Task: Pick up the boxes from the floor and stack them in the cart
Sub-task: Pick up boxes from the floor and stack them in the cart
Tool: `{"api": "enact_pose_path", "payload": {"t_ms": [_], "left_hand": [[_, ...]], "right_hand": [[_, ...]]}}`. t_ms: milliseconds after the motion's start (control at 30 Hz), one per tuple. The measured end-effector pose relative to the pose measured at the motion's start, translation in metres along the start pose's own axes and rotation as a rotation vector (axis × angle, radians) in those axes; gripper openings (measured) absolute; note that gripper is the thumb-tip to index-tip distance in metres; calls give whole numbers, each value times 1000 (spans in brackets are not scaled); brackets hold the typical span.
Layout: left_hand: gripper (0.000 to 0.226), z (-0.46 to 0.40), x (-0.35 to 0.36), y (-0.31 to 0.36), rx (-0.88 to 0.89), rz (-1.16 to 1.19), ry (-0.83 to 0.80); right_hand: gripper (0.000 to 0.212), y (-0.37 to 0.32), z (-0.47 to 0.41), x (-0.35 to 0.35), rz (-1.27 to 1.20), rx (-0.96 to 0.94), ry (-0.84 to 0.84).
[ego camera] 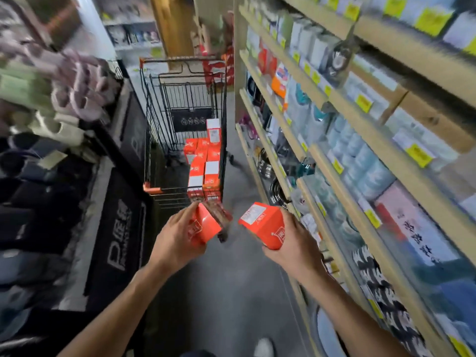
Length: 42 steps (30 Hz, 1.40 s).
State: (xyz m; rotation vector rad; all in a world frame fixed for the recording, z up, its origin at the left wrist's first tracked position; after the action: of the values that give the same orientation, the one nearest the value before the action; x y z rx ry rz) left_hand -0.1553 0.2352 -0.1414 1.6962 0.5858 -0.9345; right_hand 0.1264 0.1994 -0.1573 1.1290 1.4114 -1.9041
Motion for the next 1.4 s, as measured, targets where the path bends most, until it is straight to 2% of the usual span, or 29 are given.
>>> {"api": "enact_pose_path", "payload": {"t_ms": [333,700,967,1167,1300,1400], "left_hand": [[107,-64,-36,-104,-159,28,78],[106,-162,-72,-257,-156,135,56],[103,-224,-82,-315,-172,213,63],[100,-282,-76,-349,-180,186,24],[85,-332,-70,-369,-204,157,19],[96,-365,-68,-390,-252,157,-13]], "right_hand": [[96,-104,-111,62,39,-133,-71],[104,-230,-211,146,77,-104,-119],[105,-264,-269,176,95,-16,-152],[100,-280,-329,197,78,39,-171],[109,-293,-383,213,97,37,-211],[107,-307,-418,219,133,35,-210]]}}
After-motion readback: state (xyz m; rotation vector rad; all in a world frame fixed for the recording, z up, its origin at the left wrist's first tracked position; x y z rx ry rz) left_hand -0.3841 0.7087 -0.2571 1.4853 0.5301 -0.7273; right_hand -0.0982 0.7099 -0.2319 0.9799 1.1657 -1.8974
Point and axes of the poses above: each hand's wrist, its own z-axis away from the middle knuckle, its own x-axis out of the palm, y = z × x, the point moved 8 cm from there along -z, towards the middle knuckle, and after that the axes turned 14 degrees about x, right-handed, at the moved point
